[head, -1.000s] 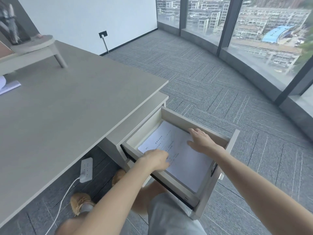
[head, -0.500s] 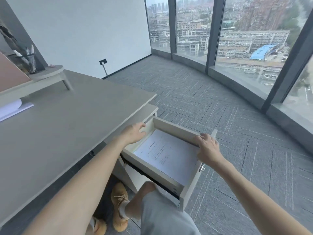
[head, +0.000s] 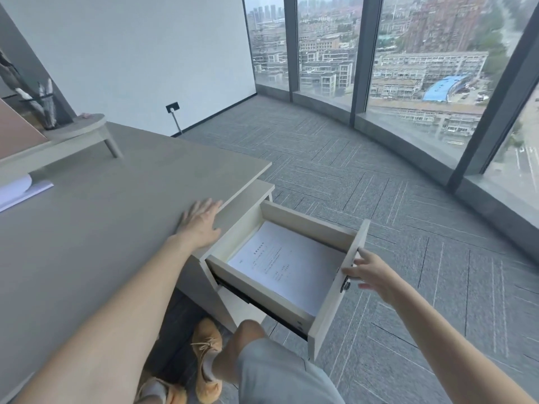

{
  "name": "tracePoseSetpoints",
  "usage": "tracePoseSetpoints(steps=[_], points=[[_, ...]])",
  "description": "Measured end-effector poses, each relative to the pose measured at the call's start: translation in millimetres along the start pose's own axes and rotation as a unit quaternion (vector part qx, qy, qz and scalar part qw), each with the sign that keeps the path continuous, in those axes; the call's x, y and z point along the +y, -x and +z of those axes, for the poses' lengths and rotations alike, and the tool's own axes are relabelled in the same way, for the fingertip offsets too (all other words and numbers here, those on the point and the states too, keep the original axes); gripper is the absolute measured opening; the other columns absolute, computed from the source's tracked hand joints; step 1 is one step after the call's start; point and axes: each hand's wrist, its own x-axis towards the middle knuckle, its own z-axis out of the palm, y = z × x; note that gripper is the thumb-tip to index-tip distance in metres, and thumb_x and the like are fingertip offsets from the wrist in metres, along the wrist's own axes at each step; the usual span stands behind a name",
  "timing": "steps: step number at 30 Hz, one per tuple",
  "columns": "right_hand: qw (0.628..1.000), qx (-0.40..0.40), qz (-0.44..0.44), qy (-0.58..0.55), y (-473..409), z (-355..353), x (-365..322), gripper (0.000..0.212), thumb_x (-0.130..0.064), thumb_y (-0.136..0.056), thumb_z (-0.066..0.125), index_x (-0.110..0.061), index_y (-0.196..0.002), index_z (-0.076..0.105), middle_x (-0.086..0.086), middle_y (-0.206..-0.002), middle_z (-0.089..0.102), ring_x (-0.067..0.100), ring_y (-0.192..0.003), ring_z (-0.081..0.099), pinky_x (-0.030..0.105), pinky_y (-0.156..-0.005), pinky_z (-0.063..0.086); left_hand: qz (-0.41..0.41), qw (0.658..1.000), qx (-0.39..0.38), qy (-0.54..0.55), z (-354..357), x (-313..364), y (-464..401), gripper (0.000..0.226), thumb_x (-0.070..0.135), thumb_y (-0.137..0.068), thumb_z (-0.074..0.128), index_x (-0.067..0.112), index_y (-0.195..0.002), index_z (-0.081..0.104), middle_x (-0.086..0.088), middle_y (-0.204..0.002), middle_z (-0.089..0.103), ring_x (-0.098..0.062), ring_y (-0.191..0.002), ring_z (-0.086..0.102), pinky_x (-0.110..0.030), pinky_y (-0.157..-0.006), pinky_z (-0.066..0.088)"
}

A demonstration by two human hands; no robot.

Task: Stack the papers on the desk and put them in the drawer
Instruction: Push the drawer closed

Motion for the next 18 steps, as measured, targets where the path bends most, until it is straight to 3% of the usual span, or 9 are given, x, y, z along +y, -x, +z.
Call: tracePoseSetpoints(steps=[3, 5, 18], points=[[0.999, -0.025, -0.009, -0.018, -10.0, 17.5, -8.0, 0.088, -0.013, -0.089, 0.072, -0.015, -0.158, 0.017, 0.012, -0.127, 0.057, 0.032, -0.110, 0.065, 0.052, -0.100, 0.049, 0.016, 1.000, 0.002, -0.007, 0.3, -10.0, -10.6, 0.078, 0.030, -0.095, 0.055, 0.038, -0.159, 0.010, 0.000, -0.170, 0.003, -0.034, -0.155, 0.003, -0.058, -0.121, 0.008], [0.999, -0.040, -0.014, -0.032, -17.9, 29.3, -14.4, 0.093, -0.017, -0.091, 0.071, -0.022, -0.160, 0.009, 0.012, -0.126, 0.057, 0.032, -0.107, 0.064, 0.051, -0.099, 0.050, 0.023, 1.000, -0.007, -0.002, 0.1, -17.9, -20.1, 0.078, 0.034, -0.095, 0.055, 0.043, -0.158, 0.010, 0.001, -0.170, 0.002, -0.035, -0.155, 0.001, -0.060, -0.120, 0.006], [0.992, -0.098, -0.044, -0.066, -76.7, 110.2, -55.8, 0.097, -0.029, -0.095, 0.064, -0.028, -0.159, -0.009, 0.010, -0.139, 0.061, 0.036, -0.118, 0.064, 0.057, -0.109, 0.041, 0.028, 0.999, 0.025, -0.020, 8.2, -29.6, -44.4, 0.077, 0.049, -0.093, 0.047, 0.049, -0.156, 0.003, 0.003, -0.170, -0.002, -0.032, -0.156, -0.001, -0.059, -0.121, 0.004]])
